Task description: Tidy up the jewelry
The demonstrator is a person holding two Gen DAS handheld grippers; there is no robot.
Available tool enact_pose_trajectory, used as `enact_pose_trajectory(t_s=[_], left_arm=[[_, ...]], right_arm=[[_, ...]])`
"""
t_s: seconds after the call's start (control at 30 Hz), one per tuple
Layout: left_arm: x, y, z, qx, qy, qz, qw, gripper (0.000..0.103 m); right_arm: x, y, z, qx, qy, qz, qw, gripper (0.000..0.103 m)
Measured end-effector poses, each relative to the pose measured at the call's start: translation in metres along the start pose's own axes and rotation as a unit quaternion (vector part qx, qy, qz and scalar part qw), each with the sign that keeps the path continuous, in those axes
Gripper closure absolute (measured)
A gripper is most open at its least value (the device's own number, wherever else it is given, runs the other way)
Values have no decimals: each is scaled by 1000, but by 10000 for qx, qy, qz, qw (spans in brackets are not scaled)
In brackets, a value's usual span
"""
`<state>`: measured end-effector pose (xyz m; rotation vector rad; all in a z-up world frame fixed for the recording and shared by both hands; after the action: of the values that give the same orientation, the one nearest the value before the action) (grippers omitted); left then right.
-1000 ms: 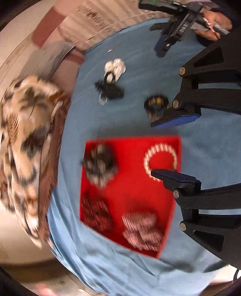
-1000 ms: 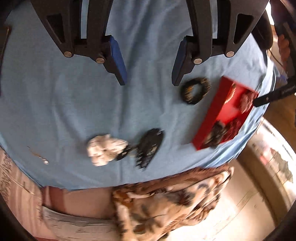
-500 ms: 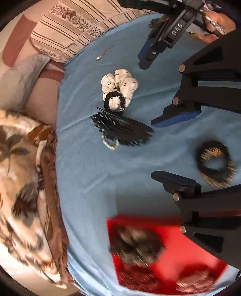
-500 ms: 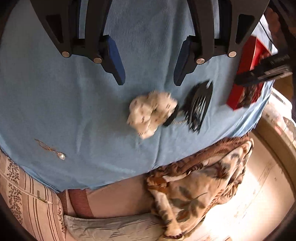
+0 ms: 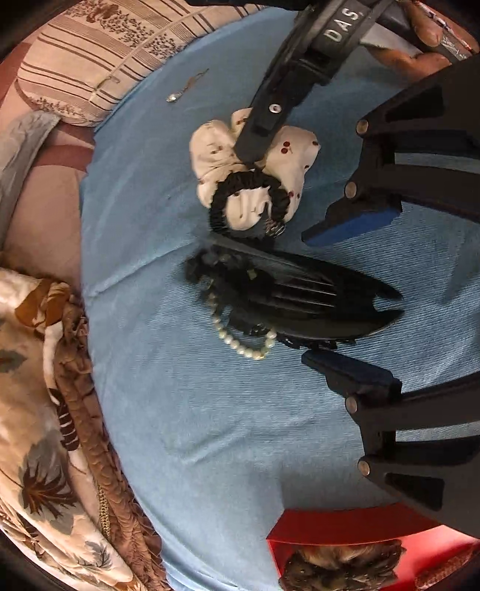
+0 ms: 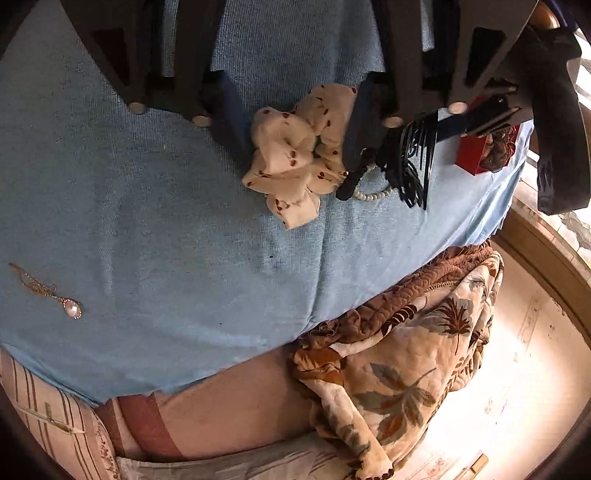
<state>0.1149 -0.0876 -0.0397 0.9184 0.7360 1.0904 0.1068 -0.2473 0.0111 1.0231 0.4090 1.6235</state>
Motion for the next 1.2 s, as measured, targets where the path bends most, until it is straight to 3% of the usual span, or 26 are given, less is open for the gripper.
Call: enact_pose_trajectory(t_s=[0.17, 0.47, 0.57, 0.67, 0.83, 1.2], left_arm=[[-3, 16, -8, -30, 58, -162, 9998, 63], [-8, 93, -40, -339, 320, -884, 9950, 63], [-8, 110, -57, -316, 393, -1014, 9936, 63], [-3, 126, -75, -366, 406, -907, 9944, 63], [20, 148, -101, -400, 712, -766, 9937, 63], [101, 196, -151, -690, 1513, 45, 9861, 63]], right_arm=[[-9, 0, -1, 54, -188, -15, 9998, 92], [-5, 56, 2, -577, 9, -589, 9966, 94], [0, 84, 0, -867, 26, -430, 9953, 94], [2, 109, -18, -997, -86, -353, 9944, 94], [3, 122, -55, -782, -216, -345, 9961, 94], [54, 138, -102, -518, 341, -326, 9975, 94]])
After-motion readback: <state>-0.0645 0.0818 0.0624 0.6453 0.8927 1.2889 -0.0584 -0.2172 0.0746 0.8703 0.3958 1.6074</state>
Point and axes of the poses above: each gripper's, at about its wrist camera, not at the fingertips, and y roughly against the way its jaws point, x to its left, z to its top, the point moved 6 cm from there along -y, roughly the way its jaws point, and after that the axes turned 1 degree about -x, right-handed, at the moved point
